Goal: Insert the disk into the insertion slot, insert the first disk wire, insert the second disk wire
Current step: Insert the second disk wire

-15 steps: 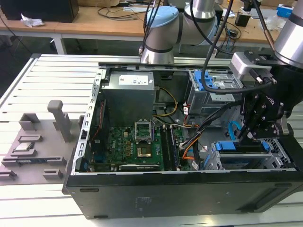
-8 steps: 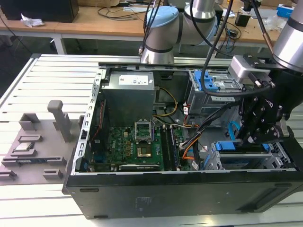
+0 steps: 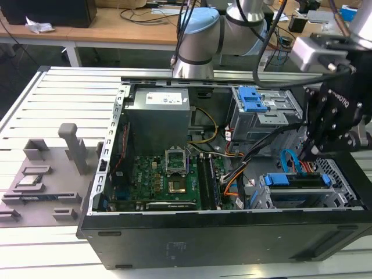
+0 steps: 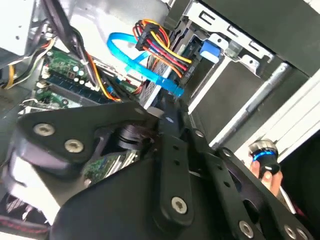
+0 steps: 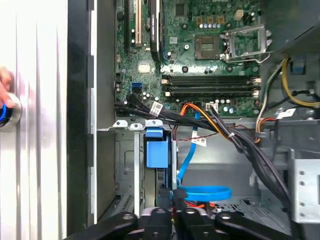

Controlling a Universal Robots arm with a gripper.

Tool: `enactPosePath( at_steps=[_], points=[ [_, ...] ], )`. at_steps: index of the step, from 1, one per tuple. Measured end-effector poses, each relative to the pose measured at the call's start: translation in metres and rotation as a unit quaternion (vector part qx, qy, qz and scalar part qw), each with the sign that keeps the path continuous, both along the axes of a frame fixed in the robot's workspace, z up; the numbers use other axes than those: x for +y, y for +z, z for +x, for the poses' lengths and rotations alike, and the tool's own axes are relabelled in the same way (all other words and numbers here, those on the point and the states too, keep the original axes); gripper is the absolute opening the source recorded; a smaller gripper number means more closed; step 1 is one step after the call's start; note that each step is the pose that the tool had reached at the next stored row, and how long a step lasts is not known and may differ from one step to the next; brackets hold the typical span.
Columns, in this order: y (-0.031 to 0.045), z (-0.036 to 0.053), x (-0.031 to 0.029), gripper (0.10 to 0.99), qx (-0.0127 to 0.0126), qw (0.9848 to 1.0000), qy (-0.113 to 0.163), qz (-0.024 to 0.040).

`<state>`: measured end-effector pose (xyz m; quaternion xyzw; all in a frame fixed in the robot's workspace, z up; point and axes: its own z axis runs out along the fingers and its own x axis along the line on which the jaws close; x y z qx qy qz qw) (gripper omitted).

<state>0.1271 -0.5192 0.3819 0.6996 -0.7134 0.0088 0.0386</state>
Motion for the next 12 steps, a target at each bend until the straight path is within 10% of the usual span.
enactPosePath(
  at_steps=[5,12],
  points=[
    [0.0211,0.0,0.0011,0.106,0.0,1.0,0.0,0.0],
    [0.0236,0.0,0.0011,0.106,0.0,1.0,0.0,0.0]
  ],
)
